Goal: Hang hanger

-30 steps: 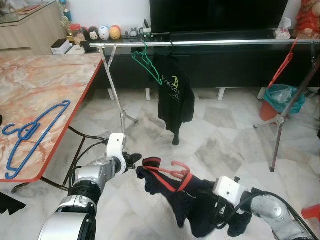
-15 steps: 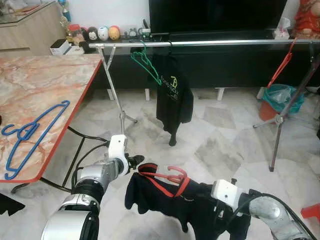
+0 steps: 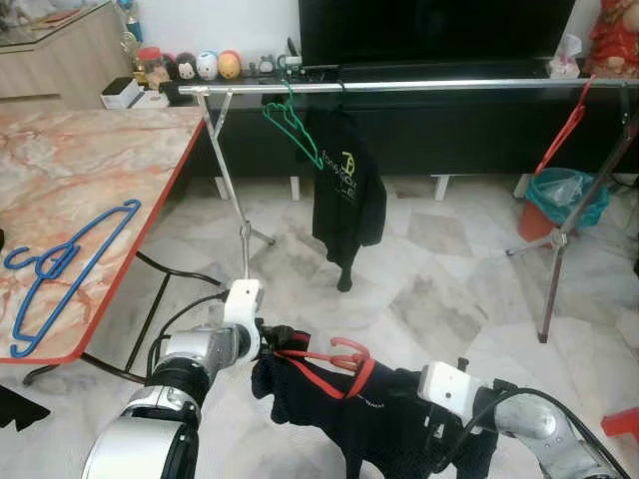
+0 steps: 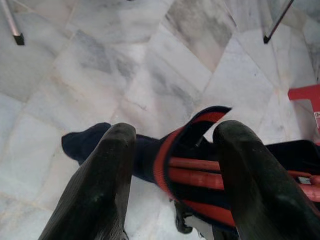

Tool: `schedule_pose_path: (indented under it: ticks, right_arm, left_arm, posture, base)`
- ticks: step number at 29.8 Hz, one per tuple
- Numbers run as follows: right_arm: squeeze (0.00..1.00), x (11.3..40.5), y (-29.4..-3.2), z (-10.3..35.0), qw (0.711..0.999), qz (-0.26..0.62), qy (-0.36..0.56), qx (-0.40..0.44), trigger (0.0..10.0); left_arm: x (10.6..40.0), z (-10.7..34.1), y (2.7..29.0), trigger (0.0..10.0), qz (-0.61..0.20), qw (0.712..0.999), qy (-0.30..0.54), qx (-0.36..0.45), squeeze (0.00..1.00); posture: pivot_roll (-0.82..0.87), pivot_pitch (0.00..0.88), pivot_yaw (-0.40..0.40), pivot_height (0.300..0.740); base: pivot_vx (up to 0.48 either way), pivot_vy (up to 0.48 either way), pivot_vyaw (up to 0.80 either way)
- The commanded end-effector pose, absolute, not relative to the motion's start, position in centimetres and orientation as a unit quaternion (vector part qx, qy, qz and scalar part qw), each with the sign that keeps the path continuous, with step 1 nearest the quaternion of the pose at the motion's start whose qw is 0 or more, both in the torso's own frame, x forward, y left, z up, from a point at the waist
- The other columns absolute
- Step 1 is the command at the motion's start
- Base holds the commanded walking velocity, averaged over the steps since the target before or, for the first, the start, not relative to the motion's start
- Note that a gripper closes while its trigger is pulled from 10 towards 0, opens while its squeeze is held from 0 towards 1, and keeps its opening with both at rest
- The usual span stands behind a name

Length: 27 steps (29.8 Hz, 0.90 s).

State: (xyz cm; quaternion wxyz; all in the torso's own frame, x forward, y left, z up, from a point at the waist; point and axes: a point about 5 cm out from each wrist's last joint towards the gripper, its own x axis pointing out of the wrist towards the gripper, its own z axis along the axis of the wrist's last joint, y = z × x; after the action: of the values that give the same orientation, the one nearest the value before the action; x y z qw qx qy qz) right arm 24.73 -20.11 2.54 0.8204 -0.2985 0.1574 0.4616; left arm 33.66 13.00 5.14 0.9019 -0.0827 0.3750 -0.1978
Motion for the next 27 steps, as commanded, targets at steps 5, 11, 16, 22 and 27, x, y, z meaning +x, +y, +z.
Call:
schedule_pose_path:
  ticks: [5, 11, 16, 22, 27]
  right_arm:
    - [0.0, 25.0, -19.6, 2.9, 0.819, 0.468, 0.138, -0.302, 10.0]
    - [0.0, 25.0, -19.6, 3.0, 0.818, 0.468, 0.137, -0.305, 10.0]
    - [0.0, 25.0, -19.7, 2.9, 0.815, 0.469, 0.141, -0.309, 10.0]
    - [0.0, 25.0, -19.8, 3.0, 0.815, 0.469, 0.14, -0.31, 10.0]
    - [0.0, 25.1, -19.8, 3.1, 0.815, 0.468, 0.139, -0.311, 10.0]
  left_arm:
    - [33.6, 5.2, 13.2, 10.0, -0.203, 0.9, 0.379, -0.071, 0.0]
    - [33.3, 4.7, 13.4, 10.0, -0.206, 0.898, 0.386, -0.04, 0.0]
    - [33.1, 4.3, 14.2, 10.0, -0.207, 0.899, 0.384, 0.036, 0.0]
    - [33.0, 4.1, 14.1, 4.1, -0.207, 0.898, 0.386, 0.04, 0.0]
    - [32.9, 4.1, 14.0, 0.0, -0.21, 0.898, 0.384, 0.035, 0.0]
  posture:
    - [-0.07, 0.0, 0.058, 0.74]
    - [-0.07, 0.0, 0.06, 0.74]
    - [-0.07, 0.0, 0.058, 0.74]
    - [-0.07, 0.0, 0.058, 0.74]
    - [-0.07, 0.0, 0.057, 0.74]
  base:
    - [0.0, 0.0, 0.0]
    - [0.0, 0.0, 0.0]
    - [0.0, 0.0, 0.0]
    - [0.0, 0.0, 0.0]
    - [0.0, 0.0, 0.0]
